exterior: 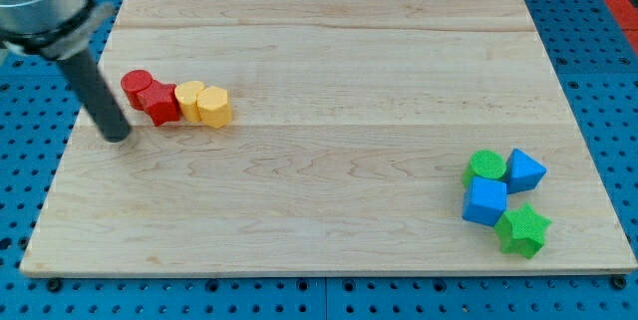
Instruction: Move your arm to the center right of the board
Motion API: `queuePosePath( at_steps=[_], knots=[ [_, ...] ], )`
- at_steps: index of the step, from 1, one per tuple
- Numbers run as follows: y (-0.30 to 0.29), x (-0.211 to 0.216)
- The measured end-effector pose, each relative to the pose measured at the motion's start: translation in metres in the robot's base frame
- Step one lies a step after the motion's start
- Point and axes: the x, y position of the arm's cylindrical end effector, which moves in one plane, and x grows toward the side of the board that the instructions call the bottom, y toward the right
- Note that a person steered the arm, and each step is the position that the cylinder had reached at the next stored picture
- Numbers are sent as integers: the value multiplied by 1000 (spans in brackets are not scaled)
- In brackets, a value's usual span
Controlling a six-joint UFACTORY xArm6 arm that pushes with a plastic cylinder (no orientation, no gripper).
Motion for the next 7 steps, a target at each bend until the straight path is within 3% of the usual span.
queuePosePath(
  at_steps=[1, 2, 4, 7],
  knots=[
    [28, -32],
    [30, -35],
    [30, 2],
    [49, 5]
  ],
)
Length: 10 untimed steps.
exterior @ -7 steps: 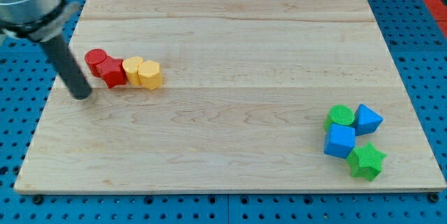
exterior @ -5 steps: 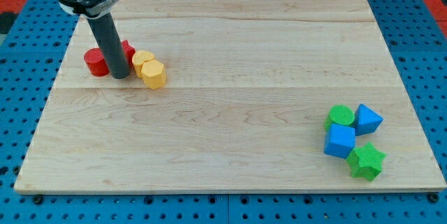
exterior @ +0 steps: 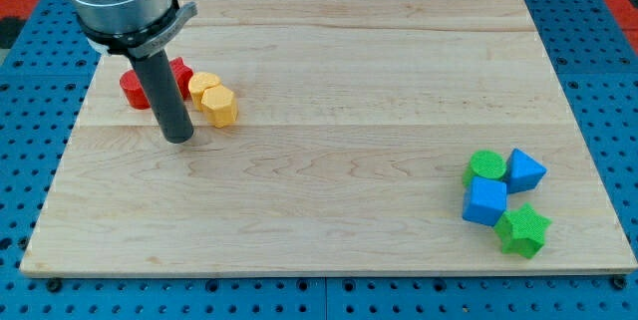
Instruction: Move your arm to the center right of the board
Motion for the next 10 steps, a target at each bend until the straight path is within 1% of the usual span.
queuePosePath(
  at_steps=[1, 2, 3, 4, 5, 6, 7, 8, 9, 10],
  knots=[
    [71, -6],
    [71, -37],
    [58, -44],
    [59, -45],
    [65, -57],
    [121, -58],
    [160, -58],
    [233, -60],
    [347, -62],
    [389, -62]
  ],
)
